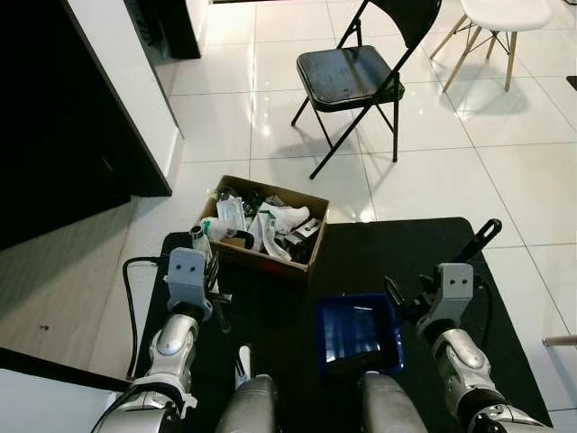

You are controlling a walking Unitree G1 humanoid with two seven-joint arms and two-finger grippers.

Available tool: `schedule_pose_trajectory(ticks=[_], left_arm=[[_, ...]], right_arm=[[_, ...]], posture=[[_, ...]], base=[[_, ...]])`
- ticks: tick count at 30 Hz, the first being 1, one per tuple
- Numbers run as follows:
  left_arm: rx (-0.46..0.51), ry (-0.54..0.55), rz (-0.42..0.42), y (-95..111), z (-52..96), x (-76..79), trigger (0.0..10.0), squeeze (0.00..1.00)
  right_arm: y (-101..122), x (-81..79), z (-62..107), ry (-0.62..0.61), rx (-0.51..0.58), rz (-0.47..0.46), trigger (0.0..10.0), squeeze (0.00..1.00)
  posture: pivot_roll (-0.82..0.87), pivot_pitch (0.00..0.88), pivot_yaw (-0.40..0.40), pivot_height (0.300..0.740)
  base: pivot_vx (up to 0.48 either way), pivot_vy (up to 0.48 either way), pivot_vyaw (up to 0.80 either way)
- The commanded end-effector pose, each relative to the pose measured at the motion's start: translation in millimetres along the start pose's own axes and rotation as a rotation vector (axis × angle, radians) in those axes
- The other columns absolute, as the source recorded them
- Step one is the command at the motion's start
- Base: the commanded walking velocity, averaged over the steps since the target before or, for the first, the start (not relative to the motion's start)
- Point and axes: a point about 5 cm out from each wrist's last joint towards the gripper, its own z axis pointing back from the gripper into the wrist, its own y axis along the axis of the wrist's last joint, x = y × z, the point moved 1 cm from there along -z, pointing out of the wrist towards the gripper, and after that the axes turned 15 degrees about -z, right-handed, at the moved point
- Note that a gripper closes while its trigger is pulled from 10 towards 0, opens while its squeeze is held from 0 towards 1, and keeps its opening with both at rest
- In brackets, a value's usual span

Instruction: Sweep floor

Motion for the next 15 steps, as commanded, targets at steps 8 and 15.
schedule_pose_trajectory(ticks=[8, 15], left_arm=[[-0.104, -0.009, 0.122, -16.6, 7.0, 5.6, 10.0, 0.00], [-0.111, -0.005, 0.125, -17.5, 7.2, 5.2, 10.0, 0.00]], right_arm=[[-6.7, -0.1, 0.4, -0.010, -0.040, -0.020, 10.0, 0.00], [-7.3, -0.4, 0.3, -0.005, -0.048, -0.020, 10.0, 0.00]], posture=[[-0.01, 0.012, 0.010, 0.740], [-0.01, 0.005, 0.009, 0.740]], base=[[0.000, 0.000, 0.00], [0.000, 0.000, 0.00]])
